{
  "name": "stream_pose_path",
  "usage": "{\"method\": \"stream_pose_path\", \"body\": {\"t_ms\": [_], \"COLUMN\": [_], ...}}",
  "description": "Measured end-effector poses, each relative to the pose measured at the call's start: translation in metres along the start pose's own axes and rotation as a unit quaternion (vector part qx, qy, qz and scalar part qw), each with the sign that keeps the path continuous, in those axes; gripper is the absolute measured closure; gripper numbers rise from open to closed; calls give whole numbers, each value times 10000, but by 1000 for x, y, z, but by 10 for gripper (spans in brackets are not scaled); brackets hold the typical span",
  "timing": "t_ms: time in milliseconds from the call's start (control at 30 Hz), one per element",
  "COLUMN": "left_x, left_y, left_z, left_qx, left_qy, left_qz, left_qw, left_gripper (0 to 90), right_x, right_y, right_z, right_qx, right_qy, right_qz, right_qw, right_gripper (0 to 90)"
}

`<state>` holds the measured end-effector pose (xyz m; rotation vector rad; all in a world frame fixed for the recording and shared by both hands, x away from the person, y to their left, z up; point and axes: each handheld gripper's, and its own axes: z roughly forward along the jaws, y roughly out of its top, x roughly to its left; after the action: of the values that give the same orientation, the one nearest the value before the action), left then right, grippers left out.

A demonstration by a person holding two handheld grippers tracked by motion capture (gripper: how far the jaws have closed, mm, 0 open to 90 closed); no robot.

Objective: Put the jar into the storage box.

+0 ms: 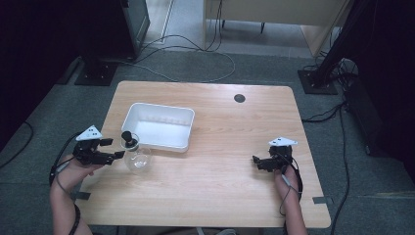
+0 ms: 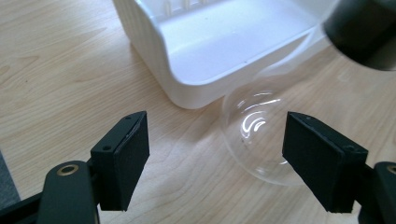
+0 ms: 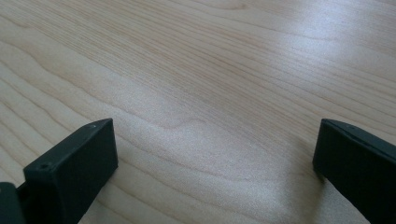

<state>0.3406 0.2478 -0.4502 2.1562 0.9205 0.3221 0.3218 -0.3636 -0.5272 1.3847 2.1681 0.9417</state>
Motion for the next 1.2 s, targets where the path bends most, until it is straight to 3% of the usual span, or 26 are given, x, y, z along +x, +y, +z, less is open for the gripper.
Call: {"method": "stream_pose_path", "body": {"t_ms": [400,500,667,833,900,1067,1167,1200], "left_x": [-16,-21,-28,-34,-38,-40,-39,-40], "left_y": [10,13,18,22,24,25,24,22], "left_z": [-6,-4,5,10,14,24,25,24], "left_qx": [-144,-332,-313,-347,-500,-555,-633,-725], "left_qy": [-293,-439,-478,-502,-548,-577,-550,-539], "left_qz": [376,556,628,743,880,829,856,951], "left_qw": [9988,9969,9964,9954,9934,9933,9928,9914], "left_gripper": [238,267,267,314,328,456,488,491], "right_x": [0,0,0,0,0,0,0,0], "right_y": [0,0,0,0,0,0,0,0], "right_z": [0,0,0,0,0,0,0,0], "right_qx": [0,2,-4,-3,-4,-1,1,-4], "right_qy": [0,0,-1,-1,-1,0,0,-1], "right_qz": [0,-1,-8,-8,-7,-1,-1,-9], "right_qw": [10000,10000,10000,10000,10000,10000,10000,10000], "right_gripper": [0,0,0,0,0,0,0,0]}}
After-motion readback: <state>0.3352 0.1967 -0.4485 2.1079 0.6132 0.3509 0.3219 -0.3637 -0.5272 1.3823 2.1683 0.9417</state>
